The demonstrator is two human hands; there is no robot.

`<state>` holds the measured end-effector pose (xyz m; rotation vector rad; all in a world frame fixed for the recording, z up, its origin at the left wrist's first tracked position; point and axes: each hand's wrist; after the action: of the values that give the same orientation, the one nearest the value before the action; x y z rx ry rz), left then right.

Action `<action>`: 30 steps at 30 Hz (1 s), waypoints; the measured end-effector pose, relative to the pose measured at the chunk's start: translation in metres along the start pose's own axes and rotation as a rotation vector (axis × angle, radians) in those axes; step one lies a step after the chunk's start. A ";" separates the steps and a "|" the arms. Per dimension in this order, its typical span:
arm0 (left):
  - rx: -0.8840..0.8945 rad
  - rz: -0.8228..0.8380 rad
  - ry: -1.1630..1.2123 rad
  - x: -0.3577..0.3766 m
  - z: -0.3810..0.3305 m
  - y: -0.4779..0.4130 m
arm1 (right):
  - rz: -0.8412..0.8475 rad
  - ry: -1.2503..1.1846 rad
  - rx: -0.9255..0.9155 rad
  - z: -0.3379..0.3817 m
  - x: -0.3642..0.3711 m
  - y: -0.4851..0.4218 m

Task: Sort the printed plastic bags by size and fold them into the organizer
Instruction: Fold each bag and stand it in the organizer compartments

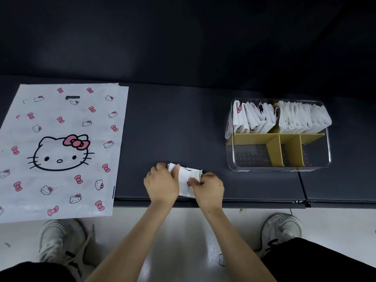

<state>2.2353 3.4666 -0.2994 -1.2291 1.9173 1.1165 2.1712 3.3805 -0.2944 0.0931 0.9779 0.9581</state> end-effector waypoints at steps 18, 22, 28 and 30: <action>0.393 0.276 0.738 -0.034 -0.124 0.024 | -0.198 -0.994 -0.064 0.002 -0.160 0.041; 0.887 -0.093 0.123 -0.022 -0.169 -0.013 | -0.410 -0.845 -0.060 -0.022 -0.213 0.028; 1.179 0.207 -0.415 -0.001 -0.223 -0.058 | -0.504 -0.737 -0.031 -0.045 -0.246 0.011; 1.172 0.253 -0.555 0.003 -0.229 -0.065 | -0.517 -0.717 -0.037 -0.047 -0.249 0.008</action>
<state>2.2842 3.2498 -0.2156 -0.0232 1.7813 0.2144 2.0813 3.1897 -0.1538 0.1328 0.2878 0.4030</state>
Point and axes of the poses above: each hand's wrist, its own y-axis away from the middle knuckle, its own x-axis out of the palm, z = x × y, and after that the axes turned 10 degrees about z, right-handed
